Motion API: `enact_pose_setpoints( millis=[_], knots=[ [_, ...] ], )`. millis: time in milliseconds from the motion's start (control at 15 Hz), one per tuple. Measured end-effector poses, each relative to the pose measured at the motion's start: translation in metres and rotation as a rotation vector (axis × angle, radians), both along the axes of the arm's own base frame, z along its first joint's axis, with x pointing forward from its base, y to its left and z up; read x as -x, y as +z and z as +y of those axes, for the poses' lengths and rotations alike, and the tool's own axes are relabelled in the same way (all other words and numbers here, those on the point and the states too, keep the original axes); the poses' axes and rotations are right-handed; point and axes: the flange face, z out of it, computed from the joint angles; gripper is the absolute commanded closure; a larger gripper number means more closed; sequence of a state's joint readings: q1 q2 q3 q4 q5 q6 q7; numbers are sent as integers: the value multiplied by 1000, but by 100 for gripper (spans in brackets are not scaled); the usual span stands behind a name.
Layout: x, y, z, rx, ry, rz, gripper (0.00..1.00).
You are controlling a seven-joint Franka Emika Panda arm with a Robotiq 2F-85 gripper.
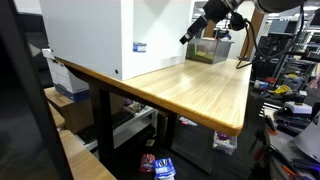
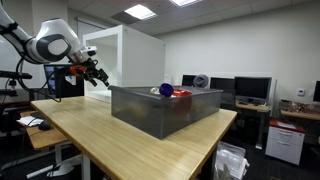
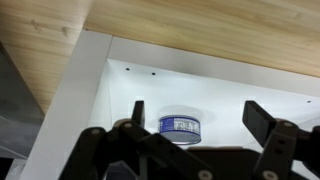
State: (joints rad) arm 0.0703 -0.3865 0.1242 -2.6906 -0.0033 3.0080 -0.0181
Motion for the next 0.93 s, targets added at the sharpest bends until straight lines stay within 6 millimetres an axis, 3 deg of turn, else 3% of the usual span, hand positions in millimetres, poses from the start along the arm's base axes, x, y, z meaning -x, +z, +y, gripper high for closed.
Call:
enact_pose_setpoints(
  millis=[933],
  knots=[
    [2, -15, -18, 14, -65, 31, 0]
  ],
)
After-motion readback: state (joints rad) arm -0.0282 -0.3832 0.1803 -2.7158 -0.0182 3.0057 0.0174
